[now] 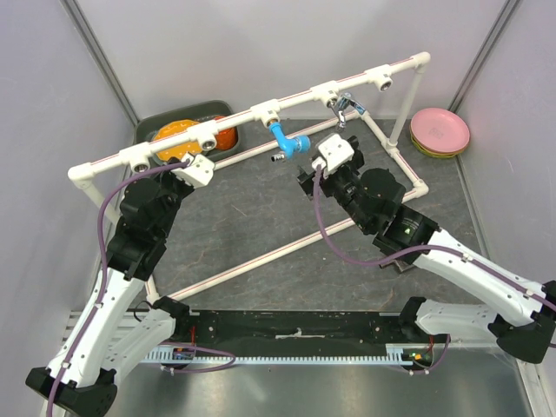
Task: Install the water faucets
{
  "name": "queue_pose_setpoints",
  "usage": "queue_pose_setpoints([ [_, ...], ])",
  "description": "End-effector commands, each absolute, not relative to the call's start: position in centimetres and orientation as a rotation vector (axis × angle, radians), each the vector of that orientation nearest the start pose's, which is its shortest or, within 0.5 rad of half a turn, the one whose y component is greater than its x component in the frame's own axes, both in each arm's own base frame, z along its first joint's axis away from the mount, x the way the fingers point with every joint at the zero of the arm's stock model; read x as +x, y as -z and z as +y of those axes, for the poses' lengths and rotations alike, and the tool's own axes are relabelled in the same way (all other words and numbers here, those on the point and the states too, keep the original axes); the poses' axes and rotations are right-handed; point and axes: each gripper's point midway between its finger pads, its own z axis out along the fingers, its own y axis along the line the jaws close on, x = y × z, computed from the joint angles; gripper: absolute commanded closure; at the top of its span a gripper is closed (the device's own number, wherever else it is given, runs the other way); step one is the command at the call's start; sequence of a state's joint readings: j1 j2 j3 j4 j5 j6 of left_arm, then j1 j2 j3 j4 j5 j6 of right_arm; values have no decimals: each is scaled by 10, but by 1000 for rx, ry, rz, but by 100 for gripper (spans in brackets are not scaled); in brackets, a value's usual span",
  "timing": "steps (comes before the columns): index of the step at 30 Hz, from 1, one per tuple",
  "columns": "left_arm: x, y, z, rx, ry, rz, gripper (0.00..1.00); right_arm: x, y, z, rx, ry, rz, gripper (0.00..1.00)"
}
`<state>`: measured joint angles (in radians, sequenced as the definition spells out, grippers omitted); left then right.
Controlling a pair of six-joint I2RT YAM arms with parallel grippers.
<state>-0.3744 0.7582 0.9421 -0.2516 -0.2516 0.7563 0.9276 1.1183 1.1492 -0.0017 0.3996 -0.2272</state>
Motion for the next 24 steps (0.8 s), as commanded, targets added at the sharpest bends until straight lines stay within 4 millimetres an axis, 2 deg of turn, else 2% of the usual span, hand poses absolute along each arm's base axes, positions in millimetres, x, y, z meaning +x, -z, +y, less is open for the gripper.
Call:
queue_pose_setpoints([
  [1,297,-358,-42,688,-467,1477,69,293,-394,244,-891,93,1283,7],
  [2,297,-357,-43,692,-464,1479,69,299,-395,242,-953,192,1242,6],
  [5,297,-357,-42,692,-463,1477,69,308,-395,245,-1046,327,1180,2],
  [6,297,-356,-42,693,-463,1478,69,310,-402,246,-1041,351,1151,2],
  [9,297,-356,-43,694,-462,1478,69,317,-405,254,-1089,408,1113,2],
  [17,297,-356,-42,693,-465,1478,69,322,-412,282,-1144,413,1039,4],
  [24,296,-357,-42,692,-462,1475,69,329,-410,298,-1160,413,1019,13],
])
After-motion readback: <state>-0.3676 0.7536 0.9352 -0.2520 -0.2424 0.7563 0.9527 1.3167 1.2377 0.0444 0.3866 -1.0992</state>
